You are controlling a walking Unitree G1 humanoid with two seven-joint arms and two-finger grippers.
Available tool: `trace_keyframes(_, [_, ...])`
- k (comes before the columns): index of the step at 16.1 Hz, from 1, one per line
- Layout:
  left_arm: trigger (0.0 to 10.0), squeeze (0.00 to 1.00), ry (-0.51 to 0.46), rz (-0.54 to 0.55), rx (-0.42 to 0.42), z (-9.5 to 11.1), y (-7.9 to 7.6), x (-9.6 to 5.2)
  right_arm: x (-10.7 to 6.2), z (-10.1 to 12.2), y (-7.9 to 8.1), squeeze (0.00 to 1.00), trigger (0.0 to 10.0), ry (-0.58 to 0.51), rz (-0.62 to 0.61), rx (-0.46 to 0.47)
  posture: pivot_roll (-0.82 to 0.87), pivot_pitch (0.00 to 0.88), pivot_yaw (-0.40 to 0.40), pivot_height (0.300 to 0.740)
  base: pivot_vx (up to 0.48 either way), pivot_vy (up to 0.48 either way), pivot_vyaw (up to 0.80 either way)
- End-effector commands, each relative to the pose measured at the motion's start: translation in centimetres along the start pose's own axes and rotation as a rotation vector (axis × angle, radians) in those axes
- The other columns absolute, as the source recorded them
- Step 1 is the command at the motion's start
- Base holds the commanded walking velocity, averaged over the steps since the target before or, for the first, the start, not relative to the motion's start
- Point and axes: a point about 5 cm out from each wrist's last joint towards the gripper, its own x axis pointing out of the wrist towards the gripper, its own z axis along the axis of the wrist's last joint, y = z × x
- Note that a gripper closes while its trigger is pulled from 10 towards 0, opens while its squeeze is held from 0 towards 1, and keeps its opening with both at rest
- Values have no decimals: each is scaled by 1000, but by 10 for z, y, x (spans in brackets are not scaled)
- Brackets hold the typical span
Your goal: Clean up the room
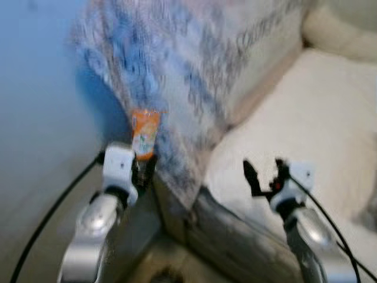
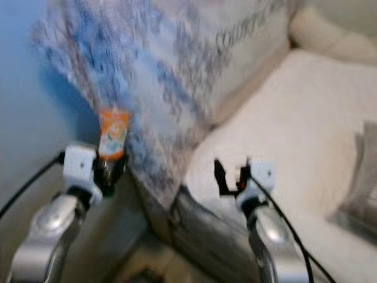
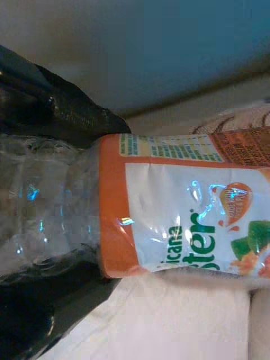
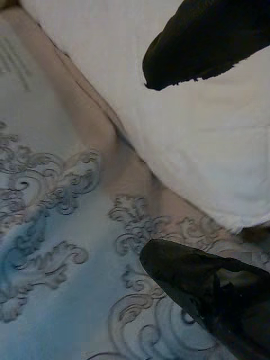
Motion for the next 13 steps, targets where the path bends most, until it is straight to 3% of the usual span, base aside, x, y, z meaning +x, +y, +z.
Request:
trace_keyframes(1, [10000, 0, 17, -57, -5, 0, -4, -2, -1, -2, 3, 0, 10000, 10, 34, 19, 1, 0, 50, 740, 0, 0, 800])
trace_keyframes(4, [10000, 0, 52, -51, 18, -3, 1, -9, -1, -3, 1, 0, 10000, 18, 62, 11, 10, 0, 51, 740, 0, 0, 800])
trace_keyframes(8, [10000, 0, 93, 180, -24, -17, 22, -22, -2, -6, 4, 0, 10000, 69, 185, -22, 15, 0, 43, 740, 0, 0, 800])
trace_keyframes(13, [10000, 0, 78, 239, 35, -14, 25, -29, -2, -15, 9, 0, 10000, 129, 276, -31, 52, 0, 4, 740, 0, -87, 800])
